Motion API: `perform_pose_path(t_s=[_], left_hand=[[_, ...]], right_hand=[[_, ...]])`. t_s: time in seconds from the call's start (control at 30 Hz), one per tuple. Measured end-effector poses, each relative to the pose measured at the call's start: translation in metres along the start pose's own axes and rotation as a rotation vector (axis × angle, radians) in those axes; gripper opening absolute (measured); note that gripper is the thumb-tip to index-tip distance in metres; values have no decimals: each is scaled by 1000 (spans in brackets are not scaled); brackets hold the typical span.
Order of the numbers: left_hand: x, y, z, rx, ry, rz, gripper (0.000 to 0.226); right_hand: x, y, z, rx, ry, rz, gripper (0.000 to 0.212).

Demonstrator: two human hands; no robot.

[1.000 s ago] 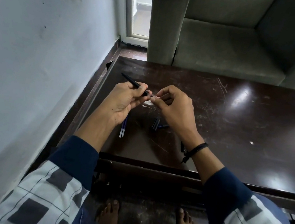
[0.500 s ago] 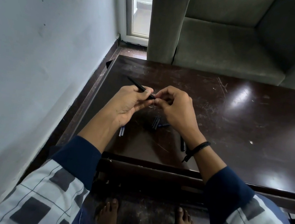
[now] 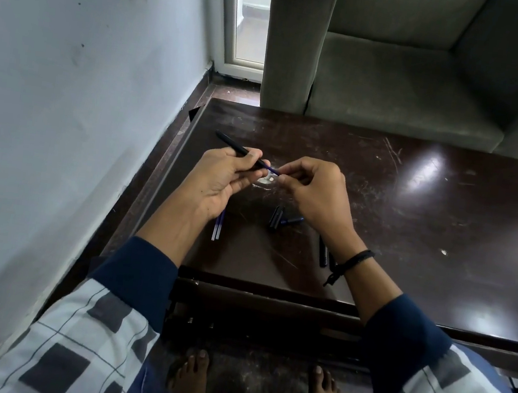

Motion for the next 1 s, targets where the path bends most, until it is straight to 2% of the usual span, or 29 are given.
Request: perform_pose_path(t_s=[0.2, 0.37, 0.43, 0.5, 0.63, 0.73, 0.9, 1.0], left_hand=[[4, -2, -3, -6, 13, -8, 8], [4, -1, -2, 23, 38, -1, 7], [2, 1, 0, 29, 54, -10, 7], [-1, 2, 3, 27, 73, -25, 6], [-4, 4, 7, 33, 92, -38, 6], [-3, 2, 4, 20, 78, -34, 7], [-3, 2, 5, 18, 67, -33, 8], [-3, 4, 6, 15, 67, -39, 8]], right_hand=[[3, -1, -1, -3, 35, 36, 10], [-1, 1, 4, -21, -80, -5, 14], [-3, 2, 9, -35, -68, -56, 17], [-5, 4, 17, 61, -58, -125, 17], [-5, 6, 21, 506, -182, -169, 27], [-1, 8, 16, 655, -264, -170, 23], [0, 9, 15, 735, -306, -134, 21], [-6, 8, 25, 622, -402, -185, 19]])
Point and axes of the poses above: each hand's wrist, its own x-axis away from the middle knuckle, its own z-axis out of the back of the hand, y = z × x, the point moved 1 cm from there along -x, towards the middle knuckle, and after that the axes turned 11 degrees about -z, right-handed, at the moved point
